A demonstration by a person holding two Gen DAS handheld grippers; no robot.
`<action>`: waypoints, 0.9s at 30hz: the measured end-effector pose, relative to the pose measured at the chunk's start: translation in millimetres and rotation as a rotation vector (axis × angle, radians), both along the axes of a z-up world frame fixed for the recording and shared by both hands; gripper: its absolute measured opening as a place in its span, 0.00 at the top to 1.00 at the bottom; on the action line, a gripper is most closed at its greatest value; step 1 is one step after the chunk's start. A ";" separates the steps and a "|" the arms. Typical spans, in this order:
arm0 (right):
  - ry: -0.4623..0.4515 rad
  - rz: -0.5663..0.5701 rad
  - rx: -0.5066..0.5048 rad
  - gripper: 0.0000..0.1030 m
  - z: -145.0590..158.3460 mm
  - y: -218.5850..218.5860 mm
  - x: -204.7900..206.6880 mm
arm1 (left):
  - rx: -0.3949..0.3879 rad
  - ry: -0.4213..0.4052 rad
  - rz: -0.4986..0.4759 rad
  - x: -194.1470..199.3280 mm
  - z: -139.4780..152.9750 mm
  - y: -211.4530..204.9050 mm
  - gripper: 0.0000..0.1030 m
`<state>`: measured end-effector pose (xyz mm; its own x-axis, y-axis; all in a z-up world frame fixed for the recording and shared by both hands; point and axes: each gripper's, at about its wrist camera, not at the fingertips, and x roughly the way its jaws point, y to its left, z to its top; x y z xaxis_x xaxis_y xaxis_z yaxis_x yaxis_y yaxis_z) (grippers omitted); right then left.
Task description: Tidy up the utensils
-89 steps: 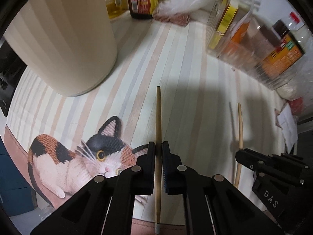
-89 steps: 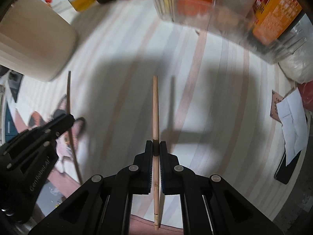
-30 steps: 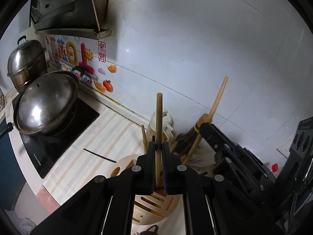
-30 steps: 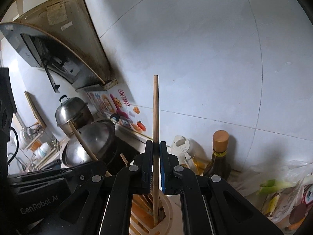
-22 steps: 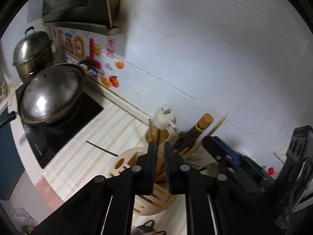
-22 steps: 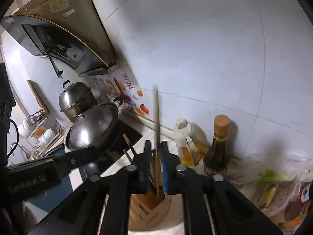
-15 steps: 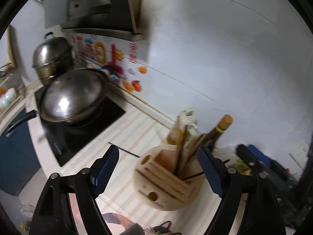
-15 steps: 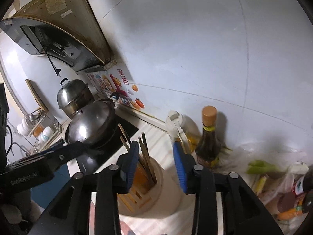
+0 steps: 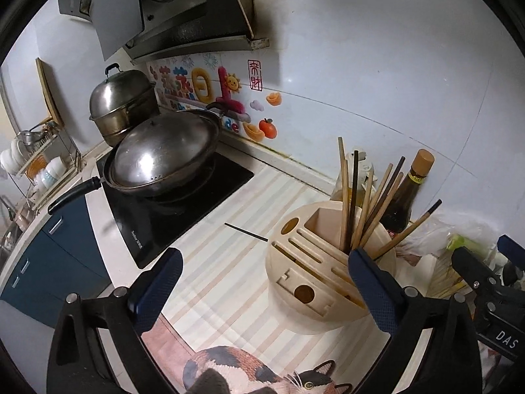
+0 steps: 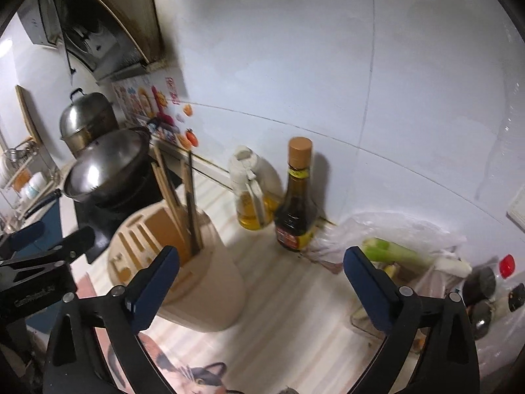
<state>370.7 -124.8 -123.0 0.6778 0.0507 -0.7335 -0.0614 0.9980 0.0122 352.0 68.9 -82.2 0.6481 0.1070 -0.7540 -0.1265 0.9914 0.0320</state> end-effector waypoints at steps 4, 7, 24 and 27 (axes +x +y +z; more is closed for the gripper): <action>-0.011 -0.020 -0.028 0.00 2.2 -5.1 -3.1 | -0.001 -0.006 0.011 -4.0 1.4 -3.5 0.00; -0.025 -0.023 -0.046 0.00 7.3 -7.7 -7.8 | -0.004 -0.011 0.021 -8.9 4.3 -5.9 0.00; -0.103 -0.021 -0.061 0.00 50.9 -13.3 -102.0 | -0.025 -0.111 0.033 -107.8 46.1 -12.1 0.00; -0.118 -0.029 -0.060 0.00 63.9 -15.5 -133.5 | -0.016 -0.143 0.028 -136.7 59.2 -11.6 0.00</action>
